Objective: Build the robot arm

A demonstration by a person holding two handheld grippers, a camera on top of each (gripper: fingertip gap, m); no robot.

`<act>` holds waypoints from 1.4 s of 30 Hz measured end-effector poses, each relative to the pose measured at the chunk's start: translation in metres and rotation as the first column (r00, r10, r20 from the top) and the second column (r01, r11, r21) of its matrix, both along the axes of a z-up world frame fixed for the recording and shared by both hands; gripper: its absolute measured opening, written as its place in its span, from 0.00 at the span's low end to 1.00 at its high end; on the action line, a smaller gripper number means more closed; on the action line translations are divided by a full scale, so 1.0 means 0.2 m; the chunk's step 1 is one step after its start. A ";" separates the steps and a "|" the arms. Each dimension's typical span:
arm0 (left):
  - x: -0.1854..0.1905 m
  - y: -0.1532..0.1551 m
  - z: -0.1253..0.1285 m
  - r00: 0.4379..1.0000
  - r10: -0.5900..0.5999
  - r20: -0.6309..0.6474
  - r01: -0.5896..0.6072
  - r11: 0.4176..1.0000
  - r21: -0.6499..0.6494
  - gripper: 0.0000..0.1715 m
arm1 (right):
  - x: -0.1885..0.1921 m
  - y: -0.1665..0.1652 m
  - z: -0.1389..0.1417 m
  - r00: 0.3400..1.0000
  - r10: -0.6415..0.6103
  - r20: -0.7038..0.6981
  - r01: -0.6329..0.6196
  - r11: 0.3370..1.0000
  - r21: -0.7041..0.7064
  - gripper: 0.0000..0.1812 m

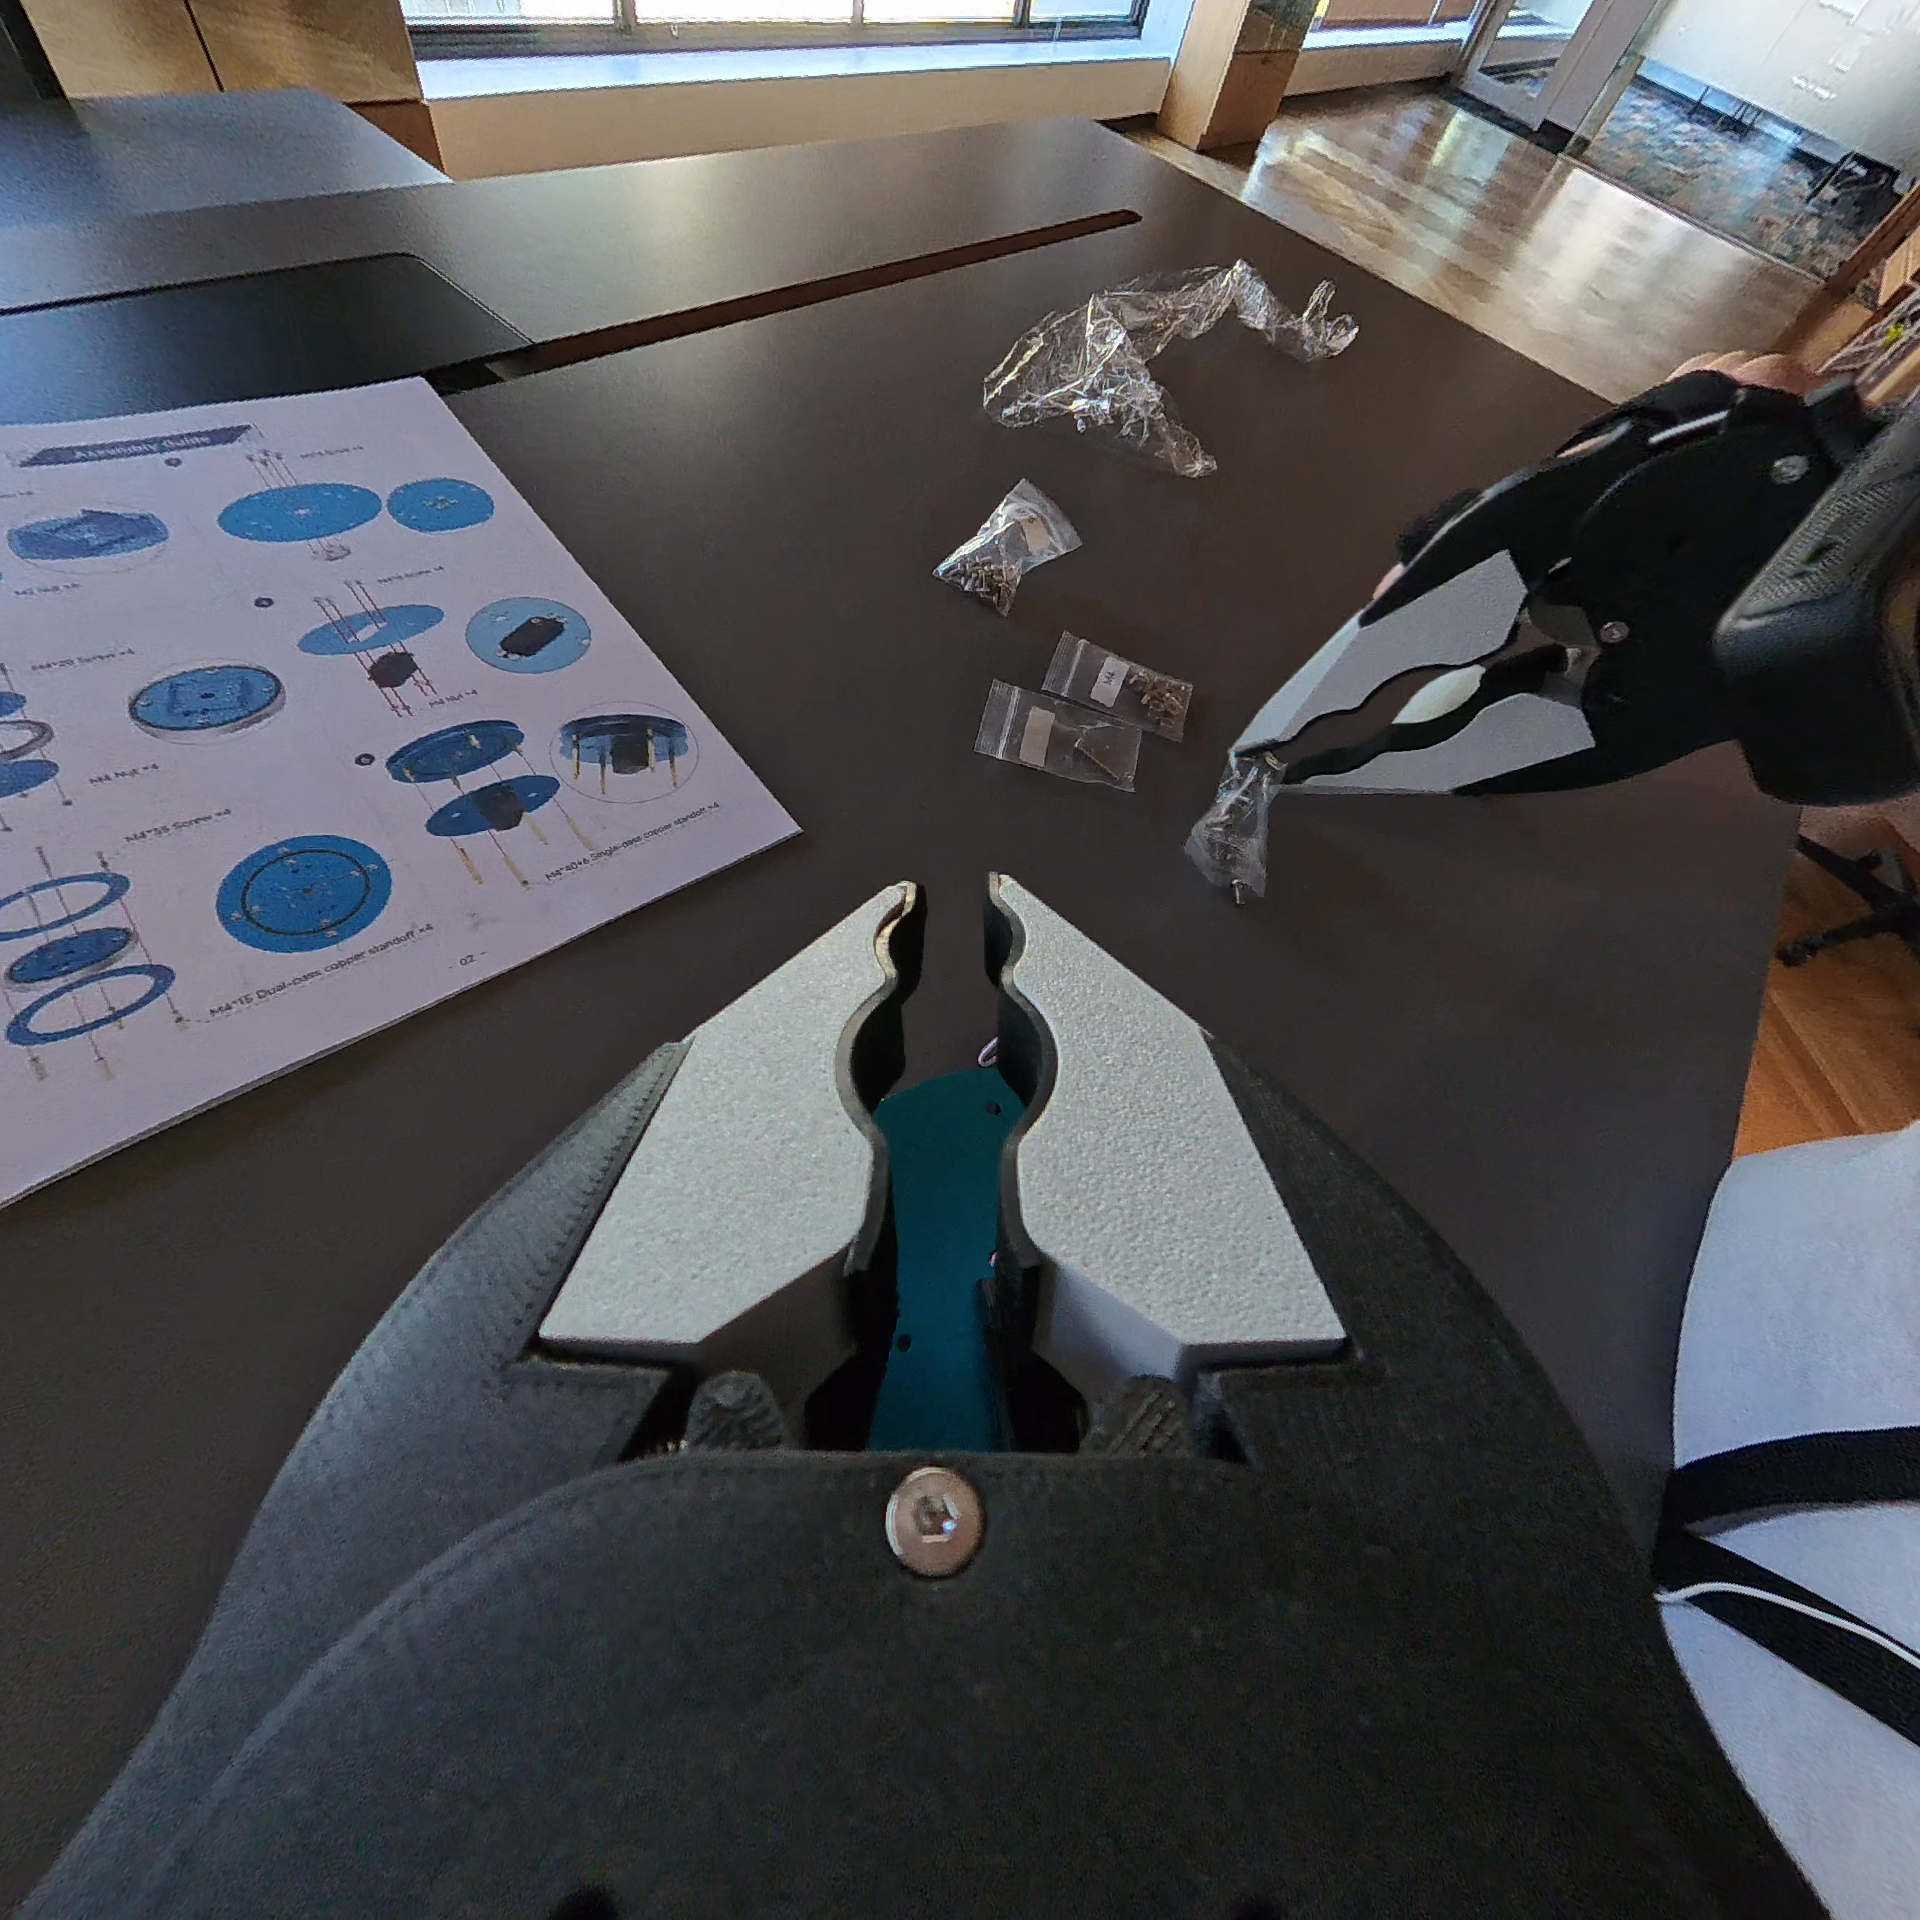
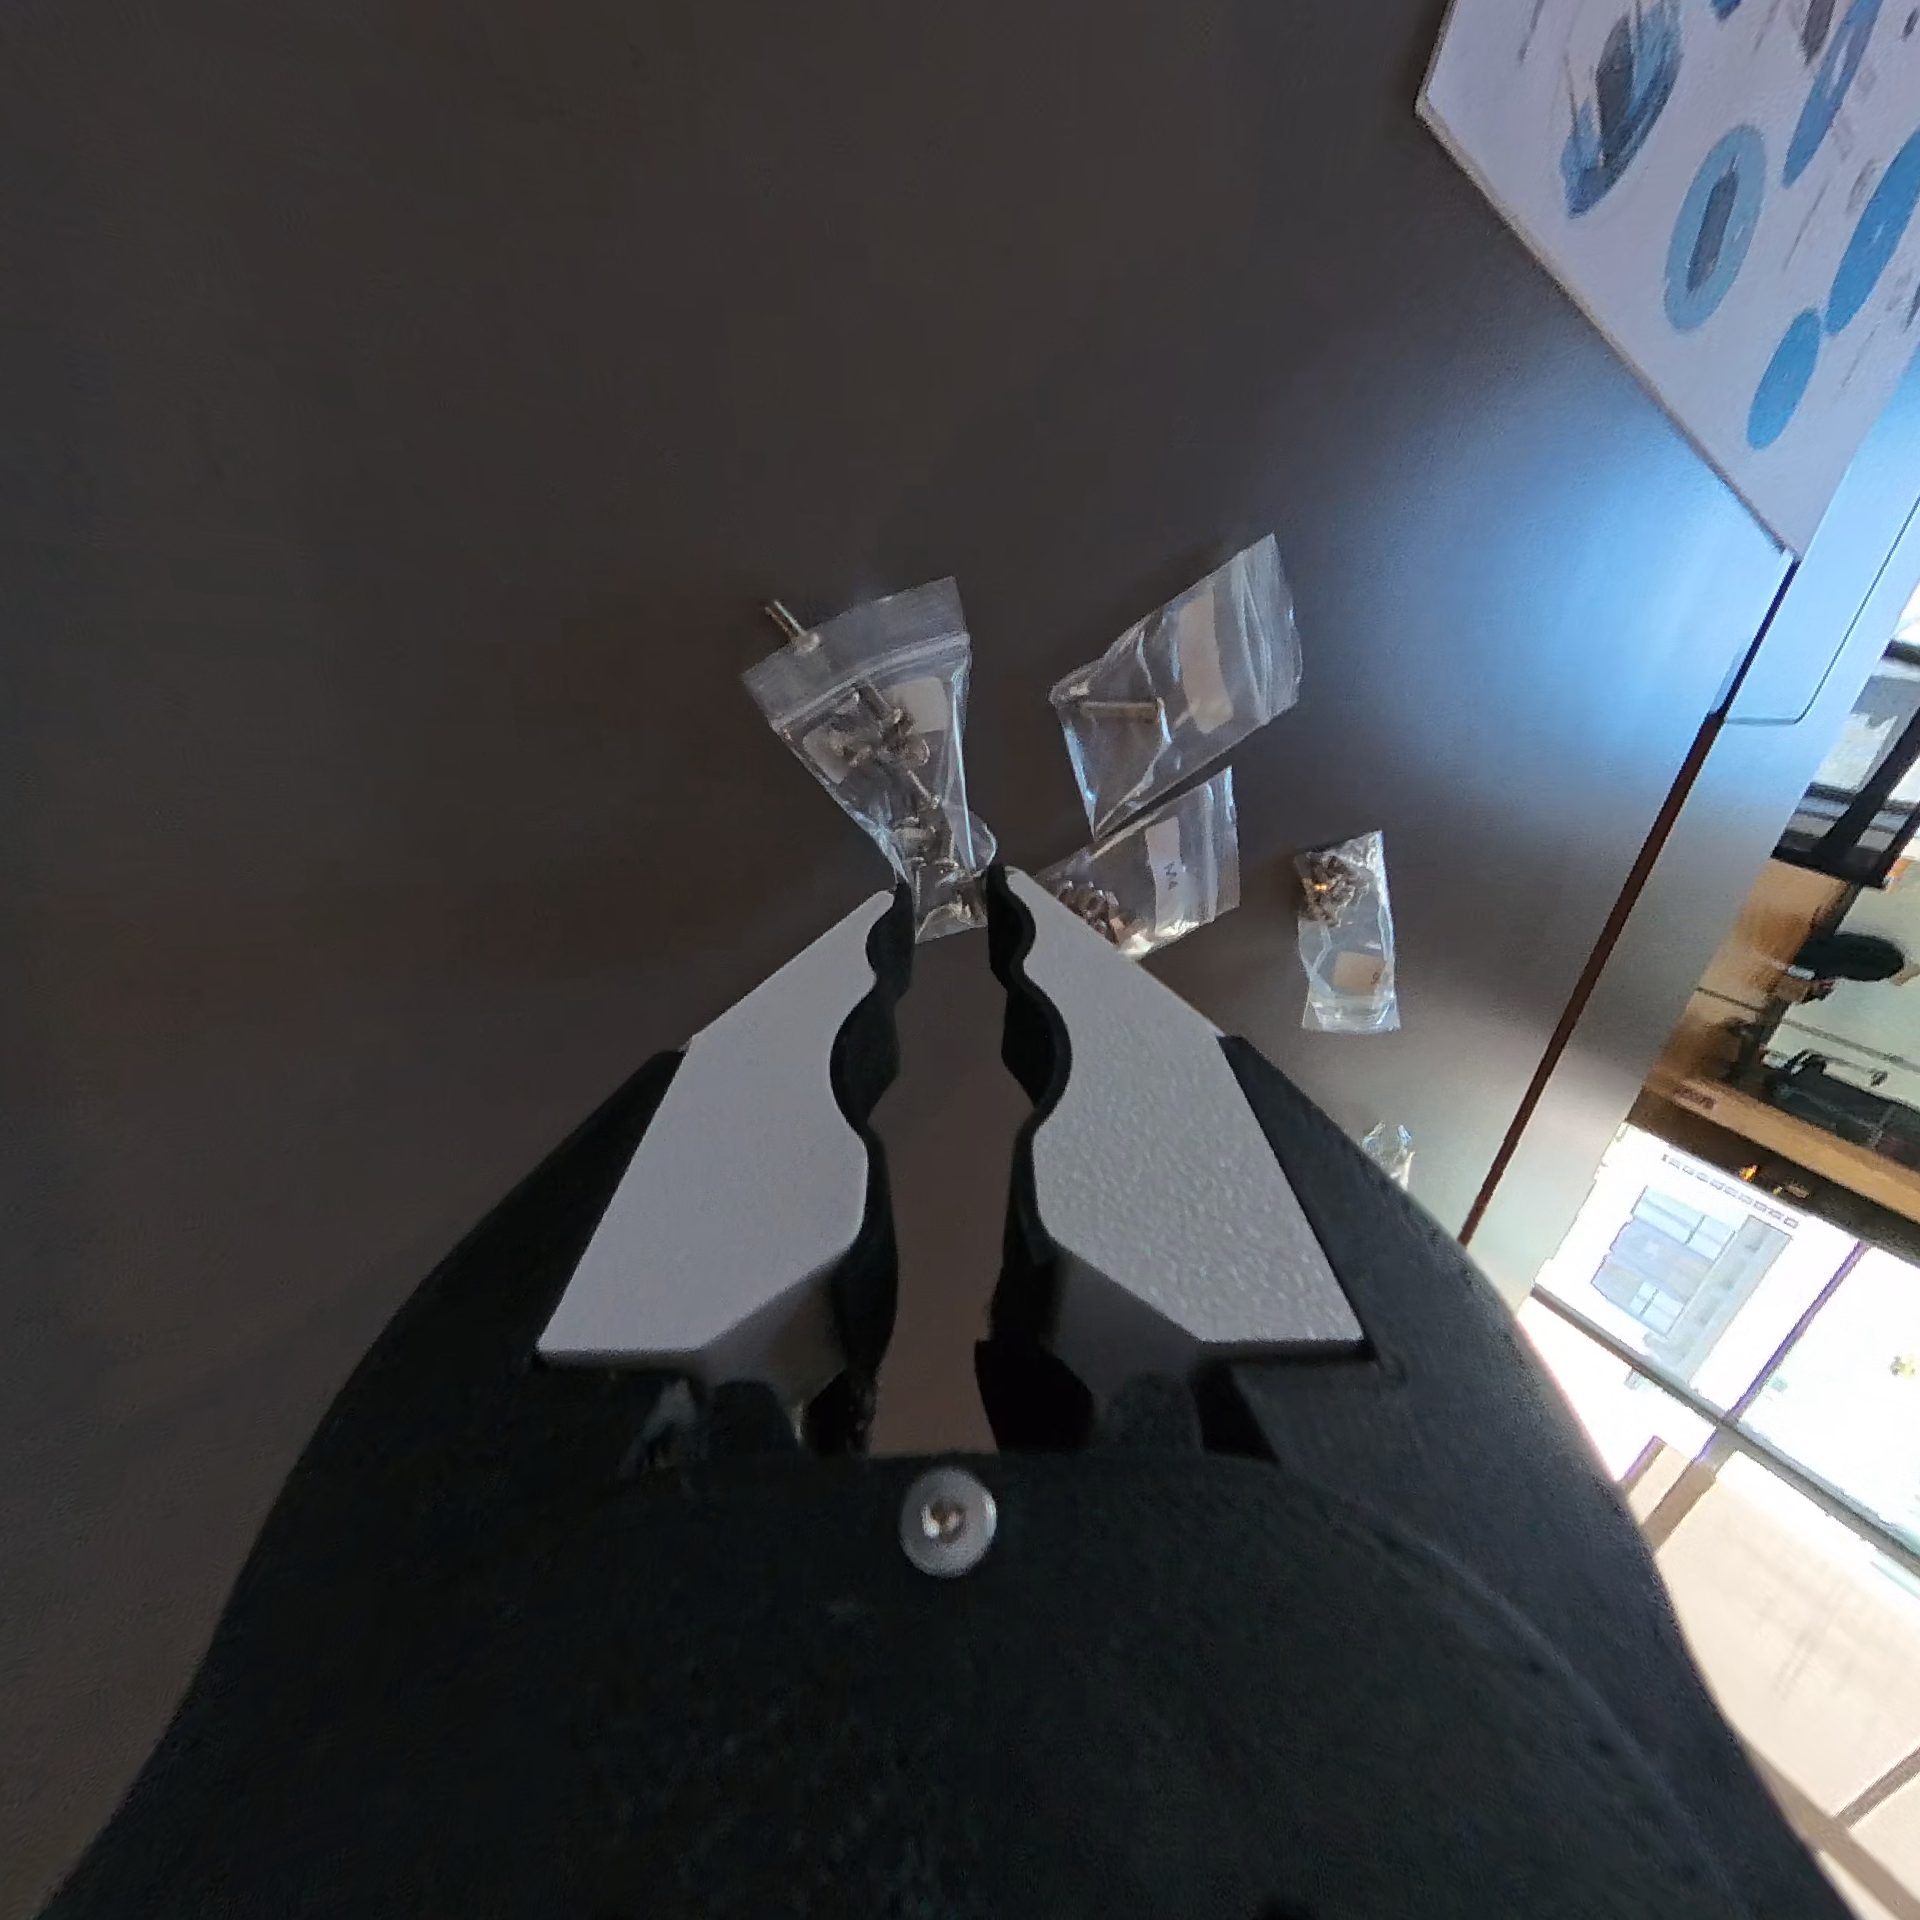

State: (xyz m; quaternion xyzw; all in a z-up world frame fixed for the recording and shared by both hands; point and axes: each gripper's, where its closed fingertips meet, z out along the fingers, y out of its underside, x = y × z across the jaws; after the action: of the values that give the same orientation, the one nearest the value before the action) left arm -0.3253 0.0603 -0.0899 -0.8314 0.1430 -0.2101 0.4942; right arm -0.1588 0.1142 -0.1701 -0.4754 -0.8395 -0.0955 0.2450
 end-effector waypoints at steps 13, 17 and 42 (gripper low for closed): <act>-0.01 0.00 -0.01 1.000 0.004 -0.002 -0.004 1.000 -0.005 0.06 | -0.01 -0.01 0.01 0.999 0.035 0.015 -0.036 0.999 0.023 0.07; -0.01 0.00 0.00 1.000 0.003 0.004 -0.003 1.000 -0.005 0.06 | 0.01 0.02 0.00 1.000 -0.003 0.025 0.003 1.000 0.015 0.07; 0.01 -0.01 -0.01 1.000 -0.010 0.001 0.010 1.000 -0.015 0.06 | 0.00 -0.01 -0.02 1.000 -0.007 -0.009 0.006 0.998 -0.066 0.07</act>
State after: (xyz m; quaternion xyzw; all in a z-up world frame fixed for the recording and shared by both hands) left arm -0.3223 0.0591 -0.0924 -0.8342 0.1453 -0.2141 0.4869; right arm -0.1584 0.1117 -0.1733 -0.4864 -0.8395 -0.0663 0.2327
